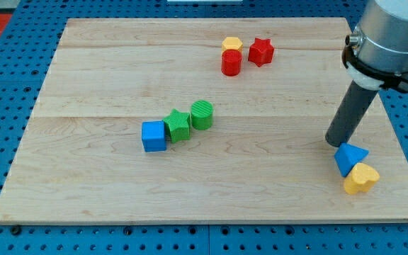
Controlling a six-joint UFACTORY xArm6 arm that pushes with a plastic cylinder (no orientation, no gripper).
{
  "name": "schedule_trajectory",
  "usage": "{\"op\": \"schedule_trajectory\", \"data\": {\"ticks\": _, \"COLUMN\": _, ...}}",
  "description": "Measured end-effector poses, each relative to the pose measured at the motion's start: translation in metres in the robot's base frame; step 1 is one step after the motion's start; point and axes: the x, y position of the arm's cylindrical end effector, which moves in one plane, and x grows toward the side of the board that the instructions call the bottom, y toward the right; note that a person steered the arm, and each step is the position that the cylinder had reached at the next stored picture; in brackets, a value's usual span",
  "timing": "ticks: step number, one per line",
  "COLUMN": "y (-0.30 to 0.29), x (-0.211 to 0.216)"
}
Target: Move the green circle closer to the blue triangle
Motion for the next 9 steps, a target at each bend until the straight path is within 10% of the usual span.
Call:
{"op": "schedule_trajectory", "data": {"ticks": 4, "y": -0.036, "x": 0.029}}
{"op": "schedule_trajectory", "data": {"ticks": 6, "y": -0.212, "x": 0.026}}
{"op": "schedule_trajectory", "data": {"ticks": 9, "y": -0.173, "x": -0.045}}
